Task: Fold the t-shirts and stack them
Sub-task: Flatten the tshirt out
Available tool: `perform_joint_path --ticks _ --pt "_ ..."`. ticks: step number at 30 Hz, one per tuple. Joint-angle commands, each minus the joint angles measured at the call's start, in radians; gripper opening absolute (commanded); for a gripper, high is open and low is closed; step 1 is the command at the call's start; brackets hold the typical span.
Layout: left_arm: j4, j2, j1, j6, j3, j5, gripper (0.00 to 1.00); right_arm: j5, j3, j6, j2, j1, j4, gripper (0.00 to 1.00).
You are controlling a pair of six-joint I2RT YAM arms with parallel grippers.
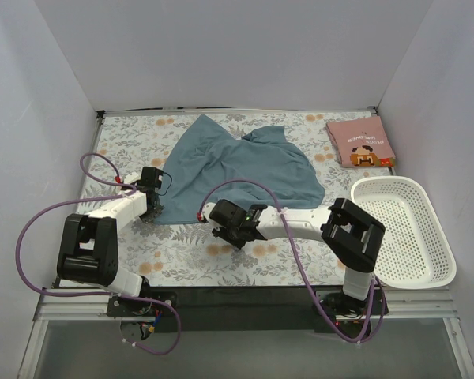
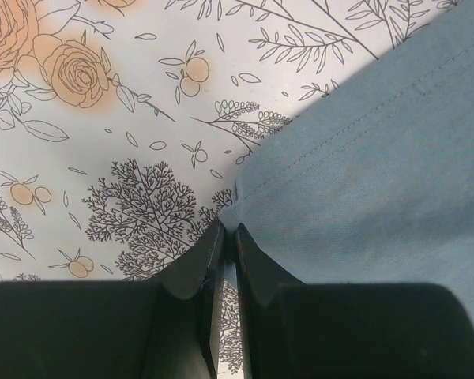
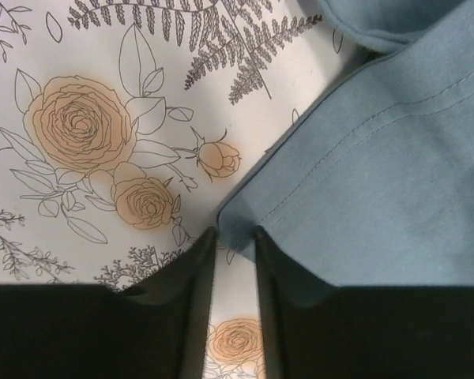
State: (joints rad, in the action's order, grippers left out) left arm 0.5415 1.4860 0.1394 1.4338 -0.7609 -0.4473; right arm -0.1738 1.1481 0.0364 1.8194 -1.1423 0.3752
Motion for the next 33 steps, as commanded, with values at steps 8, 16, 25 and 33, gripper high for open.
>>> perform_joint_path --ticks 8,16,25,33 --pt "0.037 0.025 -0.046 -0.056 -0.171 -0.051 0.05 -0.265 0.011 0.013 -0.095 0.174 0.100 0.01" --pt "0.196 0.161 -0.101 -0.084 -0.772 -0.071 0.06 -0.383 0.470 0.268 -0.250 0.443 0.165 0.01" --pt "0.269 0.041 -0.119 -0.193 -1.266 -0.168 0.05 -0.440 0.852 0.490 -0.461 0.516 0.142 0.01" --pt "0.008 -0.410 -0.119 -0.312 -1.029 -0.228 0.01 -0.231 0.719 0.487 -0.837 0.515 0.102 0.01"
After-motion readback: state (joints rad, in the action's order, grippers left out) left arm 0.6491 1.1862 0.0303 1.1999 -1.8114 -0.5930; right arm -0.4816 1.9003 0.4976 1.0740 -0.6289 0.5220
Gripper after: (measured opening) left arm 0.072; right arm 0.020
